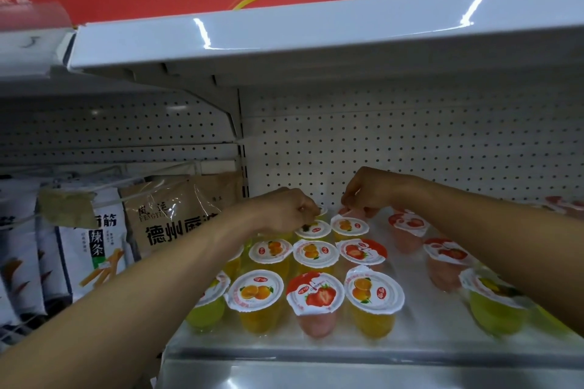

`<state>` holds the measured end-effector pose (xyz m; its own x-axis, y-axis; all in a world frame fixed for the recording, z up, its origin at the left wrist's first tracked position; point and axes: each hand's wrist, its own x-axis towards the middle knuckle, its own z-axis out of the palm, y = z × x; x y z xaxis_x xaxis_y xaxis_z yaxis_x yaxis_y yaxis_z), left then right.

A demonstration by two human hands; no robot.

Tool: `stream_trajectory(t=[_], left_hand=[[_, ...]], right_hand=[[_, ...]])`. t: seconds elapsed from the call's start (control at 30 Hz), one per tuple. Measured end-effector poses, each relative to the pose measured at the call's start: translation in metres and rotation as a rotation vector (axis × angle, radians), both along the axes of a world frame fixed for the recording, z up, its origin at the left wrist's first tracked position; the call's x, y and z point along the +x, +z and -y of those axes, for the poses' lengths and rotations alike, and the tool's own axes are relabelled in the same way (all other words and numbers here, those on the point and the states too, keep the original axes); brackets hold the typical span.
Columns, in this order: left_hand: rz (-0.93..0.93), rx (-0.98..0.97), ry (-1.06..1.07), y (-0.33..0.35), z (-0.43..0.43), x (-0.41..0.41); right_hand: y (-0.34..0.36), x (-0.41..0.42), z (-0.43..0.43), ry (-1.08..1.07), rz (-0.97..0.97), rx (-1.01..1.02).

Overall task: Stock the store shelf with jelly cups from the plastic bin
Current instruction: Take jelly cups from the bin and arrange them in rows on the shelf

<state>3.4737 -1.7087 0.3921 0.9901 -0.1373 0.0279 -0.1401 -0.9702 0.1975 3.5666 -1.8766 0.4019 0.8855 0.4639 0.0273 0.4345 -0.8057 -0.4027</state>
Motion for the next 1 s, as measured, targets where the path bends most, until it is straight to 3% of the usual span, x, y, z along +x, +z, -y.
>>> stream_trajectory(t=[0.2, 0.47, 0.7, 0.77, 0.93, 1.0], left_hand=[[0.010, 0.031, -0.011, 0.003, -0.001, -0.001], [0.009, 0.044, -0.006, 0.003, -0.002, 0.001], [0.012, 0.049, -0.016, 0.002, -0.003, 0.003], [0.002, 0.050, -0.018, 0.003, -0.004, 0.004], [0.082, -0.005, -0.031, 0.011, 0.003, 0.003], [0.114, -0.058, -0.058, 0.015, 0.013, 0.006]], right_hand=[[0.006, -0.003, -0.003, -0.124, -0.159, -0.036], [0.002, -0.002, 0.000, -0.111, -0.414, 0.231], [0.002, -0.007, -0.002, -0.096, -0.411, 0.231], [0.002, -0.010, -0.001, -0.090, -0.364, 0.198], [0.026, -0.009, 0.030, -0.001, 0.162, 0.100], [0.037, -0.005, 0.058, 0.021, 0.212, 0.041]])
